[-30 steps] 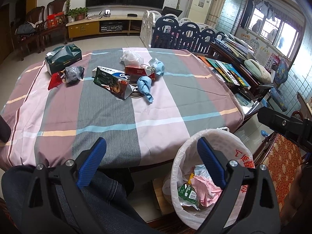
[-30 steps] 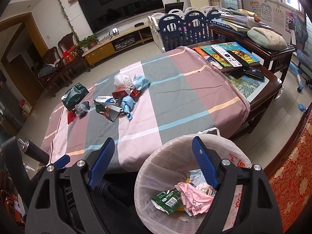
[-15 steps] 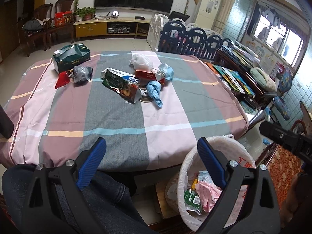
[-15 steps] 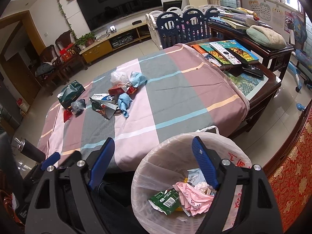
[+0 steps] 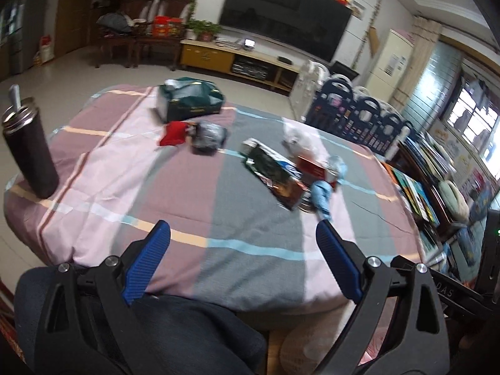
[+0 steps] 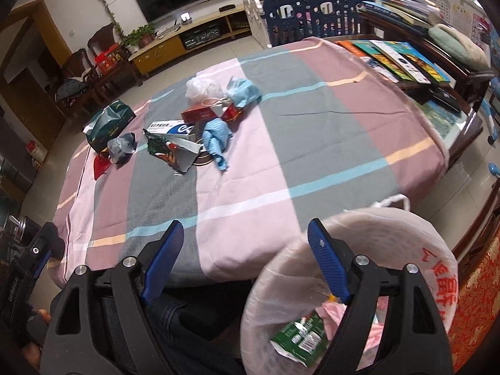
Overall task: Collect trash
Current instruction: 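Grasp the green chip bag with the right tool and set it beside the left tool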
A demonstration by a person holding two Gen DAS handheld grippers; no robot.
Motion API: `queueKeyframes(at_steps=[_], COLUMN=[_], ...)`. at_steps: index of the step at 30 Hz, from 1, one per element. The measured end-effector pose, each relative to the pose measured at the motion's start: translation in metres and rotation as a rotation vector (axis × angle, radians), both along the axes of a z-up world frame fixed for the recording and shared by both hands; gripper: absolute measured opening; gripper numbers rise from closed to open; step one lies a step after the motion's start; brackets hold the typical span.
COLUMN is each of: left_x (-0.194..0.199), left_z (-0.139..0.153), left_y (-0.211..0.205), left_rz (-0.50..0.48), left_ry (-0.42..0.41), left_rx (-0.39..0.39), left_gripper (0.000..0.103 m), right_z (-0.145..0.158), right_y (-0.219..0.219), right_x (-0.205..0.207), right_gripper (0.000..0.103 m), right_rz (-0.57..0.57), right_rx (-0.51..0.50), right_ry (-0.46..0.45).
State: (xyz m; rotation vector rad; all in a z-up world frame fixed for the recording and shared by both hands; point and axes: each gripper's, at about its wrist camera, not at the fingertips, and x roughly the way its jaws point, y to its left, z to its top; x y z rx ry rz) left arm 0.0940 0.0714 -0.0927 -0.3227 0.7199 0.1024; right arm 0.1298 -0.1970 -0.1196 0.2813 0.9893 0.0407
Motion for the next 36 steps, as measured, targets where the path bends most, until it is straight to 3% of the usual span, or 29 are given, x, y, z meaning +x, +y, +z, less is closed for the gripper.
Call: queueKeyframes(at_steps=[4,8,12,17,18,19,20,21,23,25,33,36], left_x=[0.002,-0.001,0.000,0.005,0.006,0.006,0.006,0.006,0.007,0.007,0.008,0.009], left_z=[-0.006,-0.012,-0.018,-0.028,-0.030,-0.030,-0.031,-0.032,-0.036,-0.040,-0.043,-0.045], left_y=[0.041,0.076,0.085,0.083,0.083,0.084,0.085,0.087,0.091,0.093,0.096,0.096], left_rz=[0.128,0.230,0.255,0.238,0.238,0.240,0.244,0.249,0.258,0.264,0.270,0.269], left_ry=[0.005,-0.004,0.010,0.038,0.041,0.042,0.042,0.043,0.052,0.061,0.069,0.078], left_rx=[0.027,-0.005,0.006,0.023,0.025,0.024,0.021,0.017,0.006,-0.009,-0.020,-0.021], left_gripper=[0.094,0.094,0.094,0.094,0.094,0.094,0.094,0.094,0.094,0.094,0.094,0.094], right_z=[-0.003,-0.001,-0.005,-0.045,-0.053,-0.061,-0.067,-0.075,-0.084,-0.085,-0.075,-0.069], right_y=[0.027,0.059,0.106,0.155,0.159,0.163,0.166,0.169,0.173,0.177,0.200,0.195], right_x=[0.034,0.080,0.129,0.182,0.185,0.187,0.187,0.185,0.178,0.168,0.128,0.123], right_gripper=[0.080,0.080,0.080,0.078,0.075,0.063,0.048,0.040,0.011,0.007,0.008,0.039], right_rz=[0.032,0.073,0.181,0.282,0.294,0.312,0.328,0.347,0.373,0.400,0.564,0.528], right_rx=[-0.031,-0.036,-0.063,-0.260,-0.276,-0.284,-0.291,-0.299,-0.287,-0.232,0.202,0.192], right_ry=[-0.016,-0.066,-0.083,-0.011,0.007,0.032,0.054,0.079,0.108,0.119,0.246,0.238])
